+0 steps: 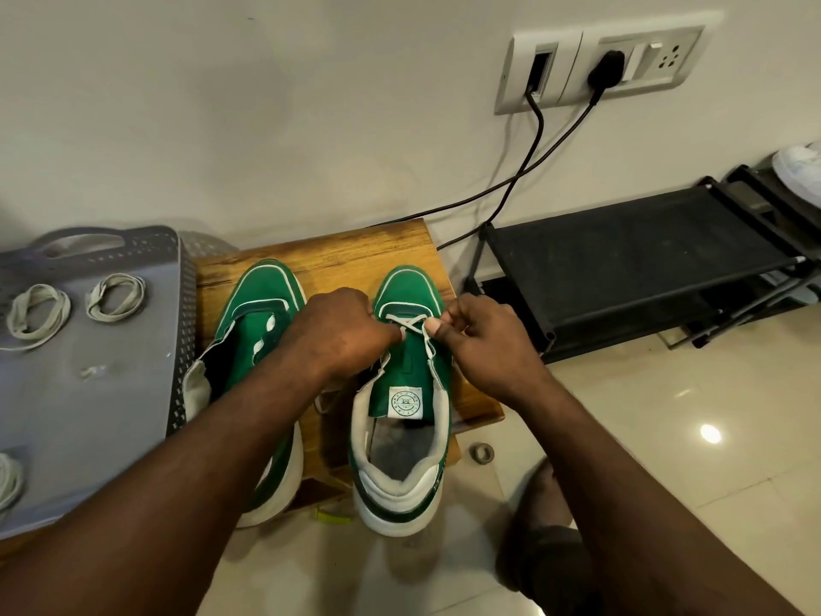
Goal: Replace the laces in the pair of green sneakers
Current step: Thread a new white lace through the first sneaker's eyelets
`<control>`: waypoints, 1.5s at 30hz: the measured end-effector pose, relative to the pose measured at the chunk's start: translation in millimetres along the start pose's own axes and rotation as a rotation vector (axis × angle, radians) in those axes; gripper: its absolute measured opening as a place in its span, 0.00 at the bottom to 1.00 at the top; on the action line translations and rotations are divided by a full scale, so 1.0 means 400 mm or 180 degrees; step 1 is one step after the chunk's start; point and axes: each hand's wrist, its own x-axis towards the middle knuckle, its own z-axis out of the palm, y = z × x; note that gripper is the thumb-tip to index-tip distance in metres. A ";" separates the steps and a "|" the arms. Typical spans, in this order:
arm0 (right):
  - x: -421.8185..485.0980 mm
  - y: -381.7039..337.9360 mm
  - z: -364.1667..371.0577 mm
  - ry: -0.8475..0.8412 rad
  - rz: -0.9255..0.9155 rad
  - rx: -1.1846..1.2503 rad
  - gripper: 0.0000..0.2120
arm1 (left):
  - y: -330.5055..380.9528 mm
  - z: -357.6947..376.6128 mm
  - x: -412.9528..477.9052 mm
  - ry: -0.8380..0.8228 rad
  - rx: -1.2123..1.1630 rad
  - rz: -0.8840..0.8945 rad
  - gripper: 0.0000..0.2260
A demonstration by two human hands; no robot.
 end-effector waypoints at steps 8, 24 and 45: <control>-0.010 -0.029 -0.027 -0.0195 0.0383 0.1408 0.14 | 0.009 -0.008 -0.017 0.0202 0.0124 0.0172 0.12; -0.007 -0.028 -0.064 0.0401 -0.1123 0.2584 0.07 | 0.073 0.017 -0.043 0.0327 -0.1549 0.1235 0.05; -0.013 -0.025 -0.105 0.0536 -0.0852 0.3225 0.08 | 0.049 -0.021 -0.032 0.0196 -0.1836 0.0815 0.04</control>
